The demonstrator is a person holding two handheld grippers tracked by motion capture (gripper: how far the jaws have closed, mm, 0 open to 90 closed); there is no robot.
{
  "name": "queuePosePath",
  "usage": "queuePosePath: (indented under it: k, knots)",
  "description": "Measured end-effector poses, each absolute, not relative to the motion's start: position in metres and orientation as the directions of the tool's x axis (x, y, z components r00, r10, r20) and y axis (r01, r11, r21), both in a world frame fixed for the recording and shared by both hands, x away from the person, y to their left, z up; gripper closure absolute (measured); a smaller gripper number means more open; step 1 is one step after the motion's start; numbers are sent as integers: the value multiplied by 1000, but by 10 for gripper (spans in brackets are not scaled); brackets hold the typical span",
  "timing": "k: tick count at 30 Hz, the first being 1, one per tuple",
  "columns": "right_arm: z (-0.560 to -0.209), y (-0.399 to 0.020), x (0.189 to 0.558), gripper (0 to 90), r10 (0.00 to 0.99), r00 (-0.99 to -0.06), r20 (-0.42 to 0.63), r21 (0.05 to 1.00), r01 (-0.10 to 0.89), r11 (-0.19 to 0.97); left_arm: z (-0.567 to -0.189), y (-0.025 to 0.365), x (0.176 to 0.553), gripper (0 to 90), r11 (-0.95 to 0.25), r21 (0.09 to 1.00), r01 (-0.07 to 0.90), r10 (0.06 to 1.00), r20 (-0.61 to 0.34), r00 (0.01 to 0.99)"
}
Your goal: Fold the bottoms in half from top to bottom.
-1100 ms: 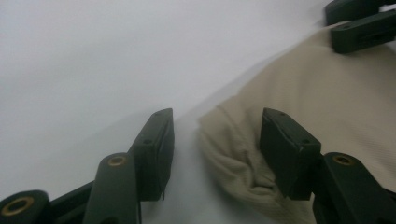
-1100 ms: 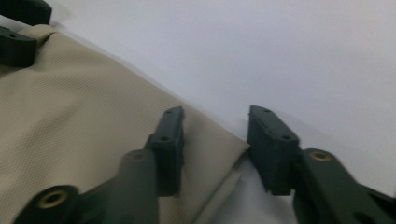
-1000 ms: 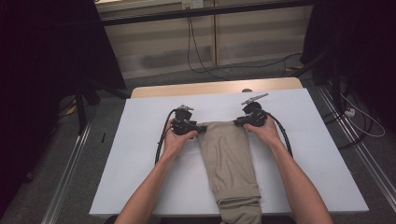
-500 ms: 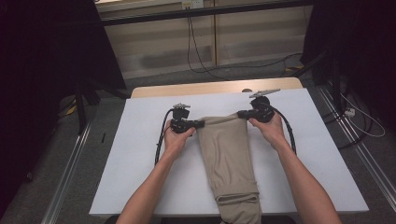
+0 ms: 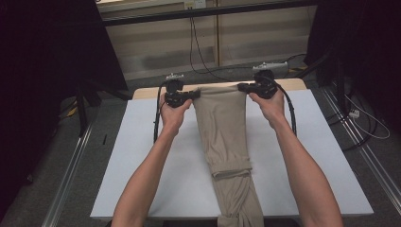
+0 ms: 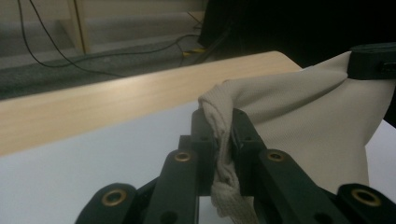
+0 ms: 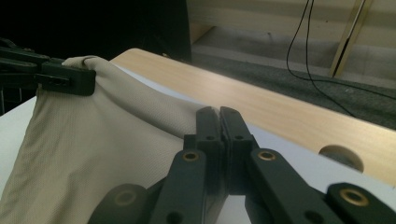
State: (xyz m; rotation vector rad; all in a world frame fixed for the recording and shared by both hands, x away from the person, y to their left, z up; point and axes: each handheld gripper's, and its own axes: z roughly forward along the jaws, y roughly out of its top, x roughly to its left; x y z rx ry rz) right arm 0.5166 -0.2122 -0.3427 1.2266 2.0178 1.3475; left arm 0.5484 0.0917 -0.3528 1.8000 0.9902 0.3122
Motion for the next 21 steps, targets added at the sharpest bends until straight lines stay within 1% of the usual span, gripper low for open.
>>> queuePosePath:
  k: [7, 11, 14, 17, 18, 19, 20, 21]
  knots:
    - [-316, -212, 537, 877, 860, -499, 106, 901, 414, 129, -321, 87, 569, 827, -160, 881, 446, 752, -183, 633]
    - [-303, -213, 548, 877, 869, -482, 113, 909, 404, 106, -307, 83, 579, 827, -132, 893, 431, 763, -186, 619]
    - [-298, -213, 553, 877, 875, -471, 110, 909, 403, 103, -310, 80, 583, 826, -126, 892, 433, 768, -188, 612]
    - [-305, -213, 557, 873, 880, -462, 112, 898, 427, 110, -321, 77, 587, 819, -141, 878, 457, 764, -197, 614]
    - [-308, -213, 558, 849, 880, -462, 111, 892, 436, 116, -325, 76, 589, 794, -141, 867, 477, 769, -207, 605]
    - [-311, -213, 560, 727, 891, -442, 108, 889, 444, 112, -329, 75, 591, 685, -141, 852, 505, 792, -209, 574]
    - [-313, -213, 561, 552, 910, -401, 109, 888, 451, 93, -333, 75, 592, 490, -150, 841, 520, 814, -194, 548]
    - [-316, -214, 562, 446, 921, -372, 114, 884, 461, 77, -338, 76, 591, 397, -165, 835, 526, 816, -183, 548]
